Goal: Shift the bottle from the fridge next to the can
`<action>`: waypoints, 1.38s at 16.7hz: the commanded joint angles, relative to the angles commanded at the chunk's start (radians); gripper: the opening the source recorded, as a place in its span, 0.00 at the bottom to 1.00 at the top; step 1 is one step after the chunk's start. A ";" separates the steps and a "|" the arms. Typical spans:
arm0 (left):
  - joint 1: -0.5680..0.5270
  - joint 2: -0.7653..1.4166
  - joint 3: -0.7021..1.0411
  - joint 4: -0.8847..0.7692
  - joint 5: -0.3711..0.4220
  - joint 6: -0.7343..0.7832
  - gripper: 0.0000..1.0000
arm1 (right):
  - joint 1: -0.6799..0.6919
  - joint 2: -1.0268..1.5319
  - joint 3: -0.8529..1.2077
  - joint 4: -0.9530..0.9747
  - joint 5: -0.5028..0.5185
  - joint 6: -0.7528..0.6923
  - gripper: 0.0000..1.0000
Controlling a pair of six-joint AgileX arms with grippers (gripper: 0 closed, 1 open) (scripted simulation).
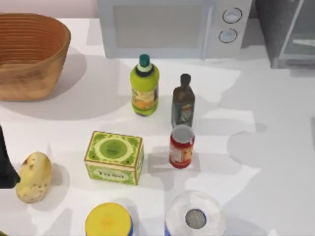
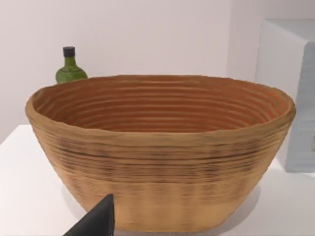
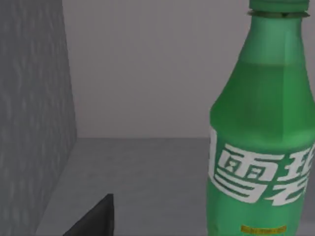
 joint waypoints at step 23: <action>0.000 0.000 0.000 0.000 0.000 0.000 1.00 | 0.005 0.320 0.389 -0.045 0.011 -0.003 1.00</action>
